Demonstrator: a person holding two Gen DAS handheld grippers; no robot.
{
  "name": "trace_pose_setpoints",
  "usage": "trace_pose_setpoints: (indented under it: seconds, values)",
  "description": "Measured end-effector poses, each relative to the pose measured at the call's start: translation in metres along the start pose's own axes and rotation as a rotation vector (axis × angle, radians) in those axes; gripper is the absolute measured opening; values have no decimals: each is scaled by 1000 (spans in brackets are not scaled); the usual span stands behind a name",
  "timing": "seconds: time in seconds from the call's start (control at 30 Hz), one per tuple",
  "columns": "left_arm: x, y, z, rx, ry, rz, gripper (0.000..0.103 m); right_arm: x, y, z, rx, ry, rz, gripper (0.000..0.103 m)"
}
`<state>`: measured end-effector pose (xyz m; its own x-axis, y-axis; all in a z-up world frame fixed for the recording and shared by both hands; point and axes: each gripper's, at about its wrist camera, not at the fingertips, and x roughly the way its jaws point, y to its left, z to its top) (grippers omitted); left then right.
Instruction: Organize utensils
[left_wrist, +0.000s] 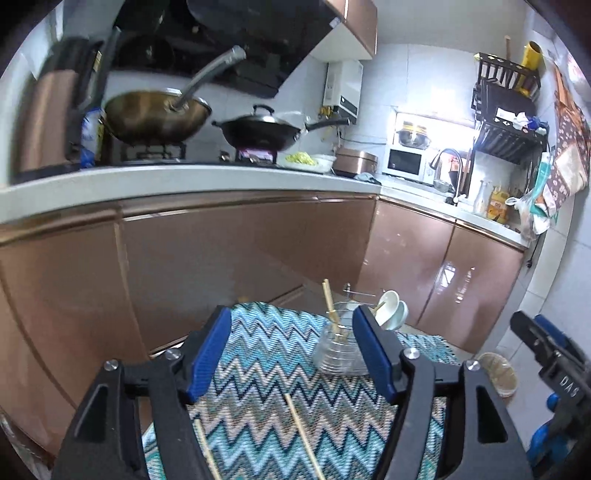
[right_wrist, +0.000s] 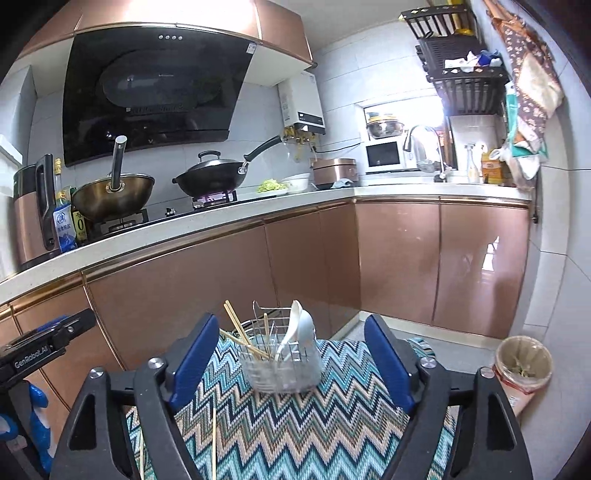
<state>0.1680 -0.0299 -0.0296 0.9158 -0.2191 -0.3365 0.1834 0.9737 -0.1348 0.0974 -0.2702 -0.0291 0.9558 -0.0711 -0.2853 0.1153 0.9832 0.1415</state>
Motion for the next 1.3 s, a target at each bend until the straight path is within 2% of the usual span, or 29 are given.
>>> trace_pose_setpoints:
  seconds: [0.07, 0.17, 0.37, 0.8, 1.07, 1.3]
  values:
    - [-14, 2, -4, 13, -26, 25, 69, -11, 0, -2, 11, -5, -9, 89]
    - [-33, 2, -10, 32, -63, 72, 71, -27, 1, -3, 22, -23, -16, 94]
    - [-61, 8, -22, 27, -75, 118, 72, -57, 1, -5, 18, -54, -28, 102]
    - [-102, 7, -29, 60, -123, 177, 72, -90, -3, -11, 19, -81, -78, 103]
    - [-110, 7, -28, 64, -158, 190, 76, -91, -8, -19, 6, -88, -139, 103]
    - [-111, 8, -29, 63, -181, 192, 77, -92, -10, -26, -18, -143, -161, 103]
